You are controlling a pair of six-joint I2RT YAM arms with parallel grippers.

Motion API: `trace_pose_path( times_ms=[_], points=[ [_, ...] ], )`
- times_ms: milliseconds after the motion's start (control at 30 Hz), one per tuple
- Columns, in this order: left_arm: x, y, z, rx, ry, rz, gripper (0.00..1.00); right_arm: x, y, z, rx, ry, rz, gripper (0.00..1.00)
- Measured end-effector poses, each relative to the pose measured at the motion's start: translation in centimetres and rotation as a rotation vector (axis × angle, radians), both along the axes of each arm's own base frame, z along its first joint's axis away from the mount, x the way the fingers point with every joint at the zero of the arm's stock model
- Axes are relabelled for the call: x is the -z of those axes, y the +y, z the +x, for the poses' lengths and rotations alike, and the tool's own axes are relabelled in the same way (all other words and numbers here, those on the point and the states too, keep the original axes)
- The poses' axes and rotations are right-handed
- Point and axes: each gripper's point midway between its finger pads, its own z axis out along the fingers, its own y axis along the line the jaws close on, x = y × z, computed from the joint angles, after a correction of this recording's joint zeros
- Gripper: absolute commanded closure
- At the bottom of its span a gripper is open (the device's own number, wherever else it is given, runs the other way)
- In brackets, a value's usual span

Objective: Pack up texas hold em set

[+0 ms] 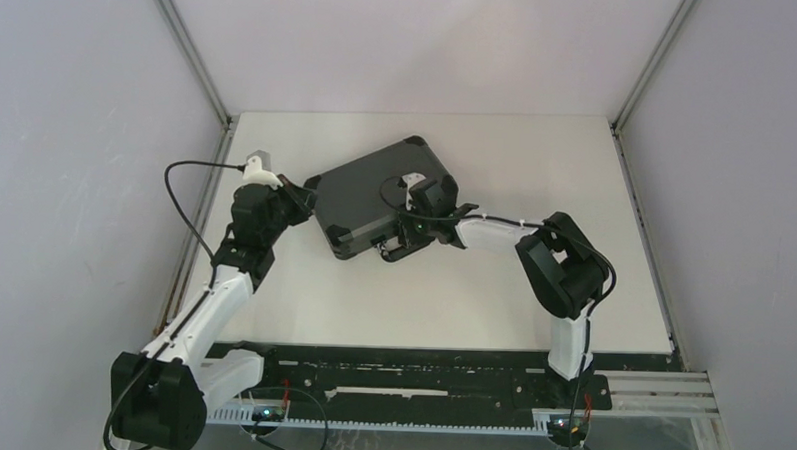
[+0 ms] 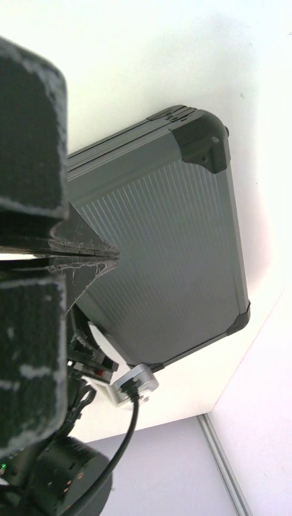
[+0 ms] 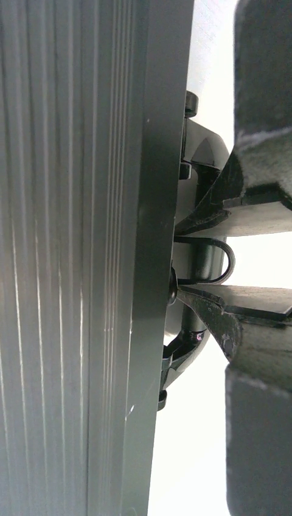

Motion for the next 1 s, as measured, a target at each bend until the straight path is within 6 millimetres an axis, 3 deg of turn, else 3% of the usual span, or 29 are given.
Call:
trace_pose_path(
  times_ms=[167,300,500,600,667,833,1000],
  points=[
    [1.2,-0.3,0.6,0.012,0.038,0.003,0.97,0.1,-0.2,-2.8,0.002,-0.007,0.001,0.75],
    [2.0,-1.6,2.2,0.042,0.085,0.011,0.98,0.5,-0.4,-5.5,0.005,-0.004,0.016,0.74],
    [0.6,-7.7,5.4,0.188,0.084,0.039,0.99,0.3,-0.7,-10.1,0.005,0.018,0.050,0.66],
    [0.2,-11.1,6.7,0.276,0.076,0.038,1.00,0.1,-1.2,-12.7,-0.008,0.041,0.046,0.46],
    [0.9,-12.7,7.2,0.327,0.089,0.028,1.00,-0.1,-1.3,-14.4,-0.040,0.054,0.041,0.38],
    [4.8,-13.9,6.7,0.378,0.175,0.015,1.00,-2.4,-1.6,-16.9,-0.092,0.042,0.061,0.30],
    [7.8,-15.0,3.8,0.417,0.226,0.018,1.00,-4.7,-3.5,-18.8,-0.070,0.033,0.068,0.29]
  ],
)
